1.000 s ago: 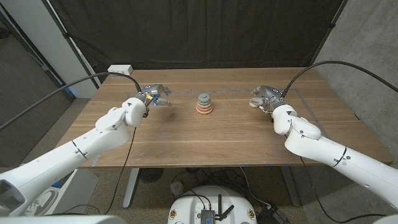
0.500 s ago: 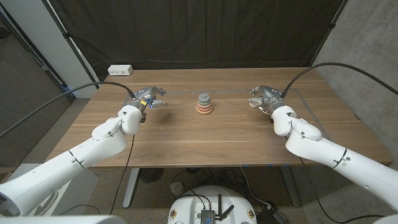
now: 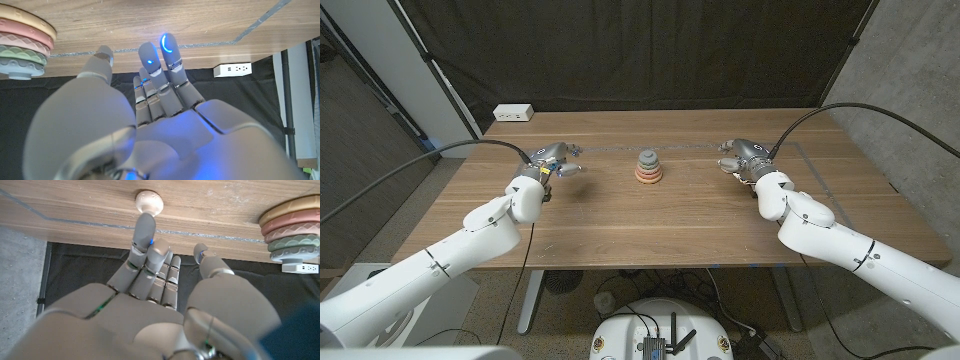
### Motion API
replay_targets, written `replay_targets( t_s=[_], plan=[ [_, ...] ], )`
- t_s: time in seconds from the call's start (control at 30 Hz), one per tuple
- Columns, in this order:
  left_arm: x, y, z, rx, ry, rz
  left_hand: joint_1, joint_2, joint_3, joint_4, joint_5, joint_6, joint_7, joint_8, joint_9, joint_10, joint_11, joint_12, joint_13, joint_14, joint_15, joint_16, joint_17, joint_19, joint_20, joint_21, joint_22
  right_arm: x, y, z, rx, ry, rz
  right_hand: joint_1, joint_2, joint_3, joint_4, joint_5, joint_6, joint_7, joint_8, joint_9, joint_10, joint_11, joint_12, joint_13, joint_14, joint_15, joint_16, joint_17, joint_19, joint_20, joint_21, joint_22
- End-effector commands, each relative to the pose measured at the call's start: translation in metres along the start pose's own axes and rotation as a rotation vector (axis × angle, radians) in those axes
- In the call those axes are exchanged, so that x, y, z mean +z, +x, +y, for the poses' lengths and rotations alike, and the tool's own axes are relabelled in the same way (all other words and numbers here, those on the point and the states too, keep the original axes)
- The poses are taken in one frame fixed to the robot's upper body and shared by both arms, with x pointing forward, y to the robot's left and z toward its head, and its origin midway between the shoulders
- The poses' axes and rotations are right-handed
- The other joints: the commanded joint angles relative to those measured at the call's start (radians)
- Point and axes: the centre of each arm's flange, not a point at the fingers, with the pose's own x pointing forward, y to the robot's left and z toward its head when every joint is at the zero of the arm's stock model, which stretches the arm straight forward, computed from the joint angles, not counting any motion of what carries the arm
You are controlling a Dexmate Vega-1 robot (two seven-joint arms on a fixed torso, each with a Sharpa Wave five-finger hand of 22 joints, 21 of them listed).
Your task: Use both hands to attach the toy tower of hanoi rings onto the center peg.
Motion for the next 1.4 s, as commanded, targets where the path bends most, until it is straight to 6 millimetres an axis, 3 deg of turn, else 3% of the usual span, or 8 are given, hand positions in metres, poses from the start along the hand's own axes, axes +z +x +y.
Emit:
replay_targets(
  t_s=[0.03,0.6,0.8,1.4],
  plan=[
    [-0.002,-0.004,-0.004,0.01,-0.01,0.012,-0.006,0.003,0.01,-0.001,0.006,0.01,0.004,0.003,0.001,0.01,-0.003,0.001,0.003,0.007,-0.063,0.001,0.003,0.011,-0.134,0.001,0.003,0.002,0.0,0.004,0.011,-0.007,-0.012,-0.003,0.008,0.006,0.0,0.005,0.007,-0.001,0.0,0.002,-0.002,0.001,-0.001,0.001,-0.01,-0.022,-0.004,-0.004,-0.008,-0.058,0.007,0.005],
    [-0.003,-0.006,-0.005,-0.007,-0.016,0.022,-0.009,0.005,0.015,-0.003,0.006,0.013,0.006,-0.001,0.002,0.009,-0.003,-0.003,0.004,0.007,-0.063,0.001,0.004,0.012,-0.134,-0.001,0.002,0.006,0.009,0.001,0.026,-0.04,-0.005,-0.005,0.005,0.005,-0.001,0.006,0.03,0.013,0.007,-0.001,0.005,0.004,0.006,0.006,-0.01,-0.022,0.001,0.001,-0.013,-0.058,0.013,0.01],
    [-0.001,-0.001,-0.003,-0.007,-0.025,0.006,-0.008,0.006,0.017,-0.004,0.006,0.013,0.006,-0.002,0.002,0.012,-0.002,-0.003,0.005,0.007,-0.063,0.001,0.004,0.013,-0.134,-0.001,0.002,0.004,0.018,-0.005,0.047,-0.076,0.022,-0.004,-0.002,0.007,-0.003,0.008,-0.022,0.009,-0.015,-0.005,-0.034,0.01,-0.007,0.007,-0.024,-0.022,0.0,0.001,-0.024,-0.058,0.013,0.01],
    [-0.003,0.008,0.009,0.01,-0.035,-0.003,-0.012,0.008,0.022,-0.004,0.006,0.018,0.007,-0.004,0.003,0.016,0.002,-0.004,0.007,0.007,-0.063,0.001,0.004,0.014,-0.134,-0.001,0.003,-0.002,0.042,-0.009,0.102,-0.142,0.096,0.003,-0.01,0.002,-0.005,0.007,-0.076,0.015,-0.029,-0.011,-0.09,0.022,-0.013,0.001,-0.056,-0.022,-0.026,-0.019,-0.053,-0.057,0.011,0.007]
  ],
)
